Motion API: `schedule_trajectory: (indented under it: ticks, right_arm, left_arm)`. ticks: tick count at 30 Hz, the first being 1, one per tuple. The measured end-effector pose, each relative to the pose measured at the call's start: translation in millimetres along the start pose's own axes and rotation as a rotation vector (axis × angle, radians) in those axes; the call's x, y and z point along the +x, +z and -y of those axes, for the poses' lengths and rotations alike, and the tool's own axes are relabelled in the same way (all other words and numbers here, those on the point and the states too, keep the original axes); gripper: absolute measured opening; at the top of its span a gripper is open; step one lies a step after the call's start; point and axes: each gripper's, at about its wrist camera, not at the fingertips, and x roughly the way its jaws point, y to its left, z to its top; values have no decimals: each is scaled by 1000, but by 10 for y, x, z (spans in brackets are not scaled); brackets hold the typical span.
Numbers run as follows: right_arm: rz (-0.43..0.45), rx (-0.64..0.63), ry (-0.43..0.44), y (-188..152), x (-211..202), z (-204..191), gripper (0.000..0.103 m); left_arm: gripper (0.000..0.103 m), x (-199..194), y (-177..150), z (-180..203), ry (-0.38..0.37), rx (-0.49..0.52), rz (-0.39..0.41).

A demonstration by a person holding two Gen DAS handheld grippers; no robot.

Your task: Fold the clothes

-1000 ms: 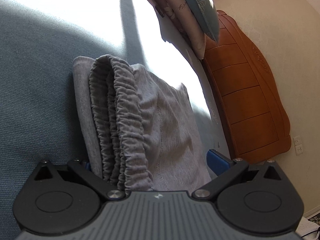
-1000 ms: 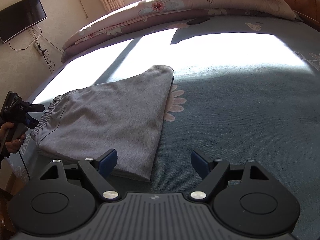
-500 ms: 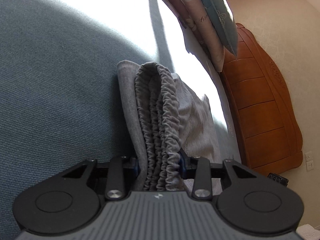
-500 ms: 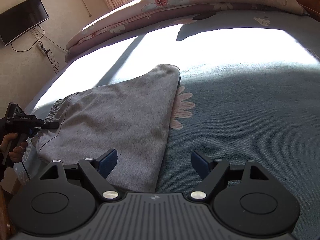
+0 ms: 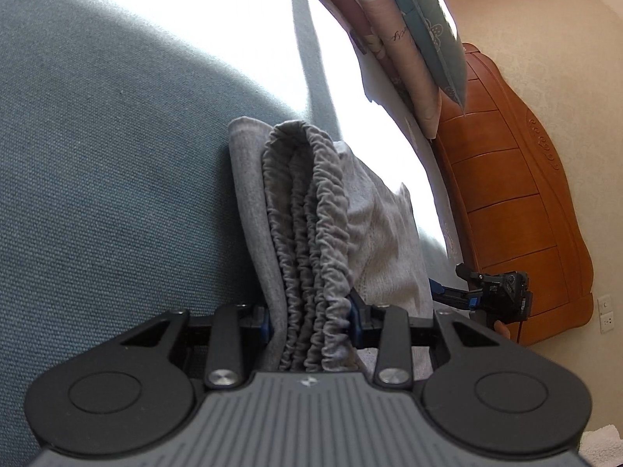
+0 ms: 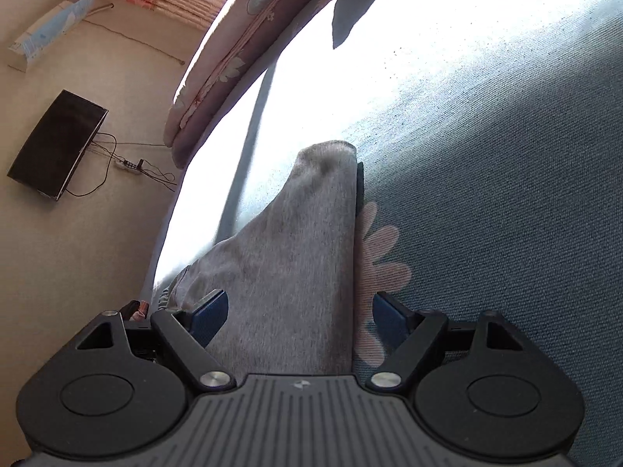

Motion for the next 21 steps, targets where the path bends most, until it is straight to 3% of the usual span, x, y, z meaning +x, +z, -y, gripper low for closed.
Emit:
schedule_trajectory:
  ticks: [7, 12, 17, 21]
  right_arm:
    - [-25, -43, 13, 190, 410, -140, 87]
    - [-58, -29, 46, 52, 325, -138, 87]
    - [-147, -108, 68, -199, 140, -184, 88]
    - [-120, -76, 81, -71, 296, -232, 89]
  left_arm:
    - [37, -8, -27, 24, 8, -2, 4]
    - [37, -18, -44, 13, 5, 1, 8]
    - [37, -2, -34, 23, 3, 5, 11]
    - [37, -1, -40, 49, 13, 5, 18]
